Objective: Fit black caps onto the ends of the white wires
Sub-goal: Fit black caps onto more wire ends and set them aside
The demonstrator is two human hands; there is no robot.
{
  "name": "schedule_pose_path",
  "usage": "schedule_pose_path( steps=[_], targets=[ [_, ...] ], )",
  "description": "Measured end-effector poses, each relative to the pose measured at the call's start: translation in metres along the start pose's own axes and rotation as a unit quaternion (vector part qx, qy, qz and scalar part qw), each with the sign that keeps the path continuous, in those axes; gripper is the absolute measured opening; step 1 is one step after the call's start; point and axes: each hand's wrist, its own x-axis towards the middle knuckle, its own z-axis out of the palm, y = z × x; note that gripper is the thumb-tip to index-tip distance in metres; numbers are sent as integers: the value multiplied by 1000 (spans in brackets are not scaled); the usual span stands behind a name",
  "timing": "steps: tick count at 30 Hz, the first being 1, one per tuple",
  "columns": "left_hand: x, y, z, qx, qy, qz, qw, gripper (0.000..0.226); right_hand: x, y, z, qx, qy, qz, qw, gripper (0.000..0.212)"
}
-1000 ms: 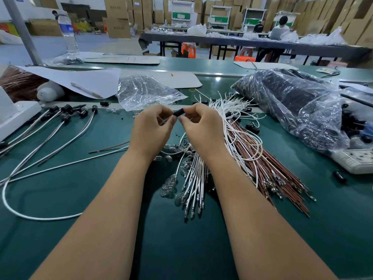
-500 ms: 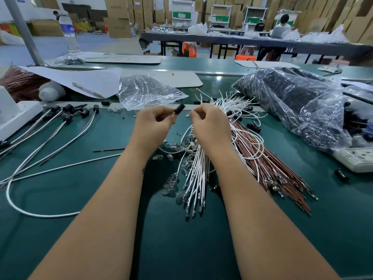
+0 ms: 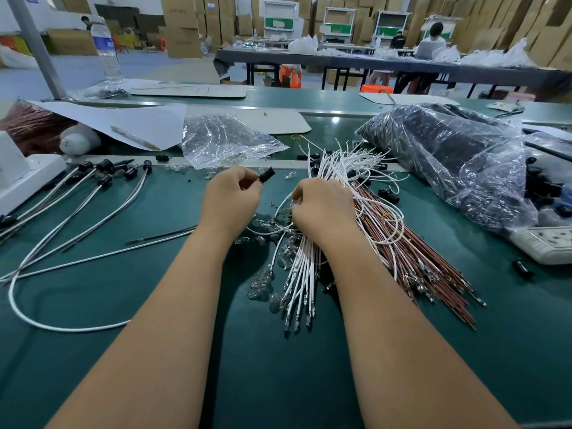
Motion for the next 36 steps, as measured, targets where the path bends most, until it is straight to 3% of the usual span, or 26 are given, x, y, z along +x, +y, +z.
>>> schedule_pose_path(
  steps=[11, 15, 17, 19, 22, 27, 36],
  targets=[
    [-3, 3, 1, -2, -15, 9, 1000, 12, 4, 1, 5, 49, 35, -19, 998, 31],
    [-3, 4, 0, -9, -20, 9, 1000, 12, 6, 1, 4, 134, 53, -5, 990, 32],
    [-2, 5, -1, -18, -23, 12, 1000, 12, 6, -2, 2, 187, 53, 2, 981, 21],
    [-2, 6, -1, -27, -30, 18, 999, 11, 4, -3, 0, 285, 51, 13, 957, 7],
    [-4, 9, -3, -56, -56, 17, 997, 10, 4, 0, -4, 425, 60, 36, 903, 2],
    [-7, 12, -4, -92, -90, 21, 992, 13, 5, 2, -9, 570, 41, 81, 816, 14],
    [-7, 12, -5, -106, -83, 31, 990, 12, 4, 4, -12, 635, 37, 85, 767, 12]
  ],
)
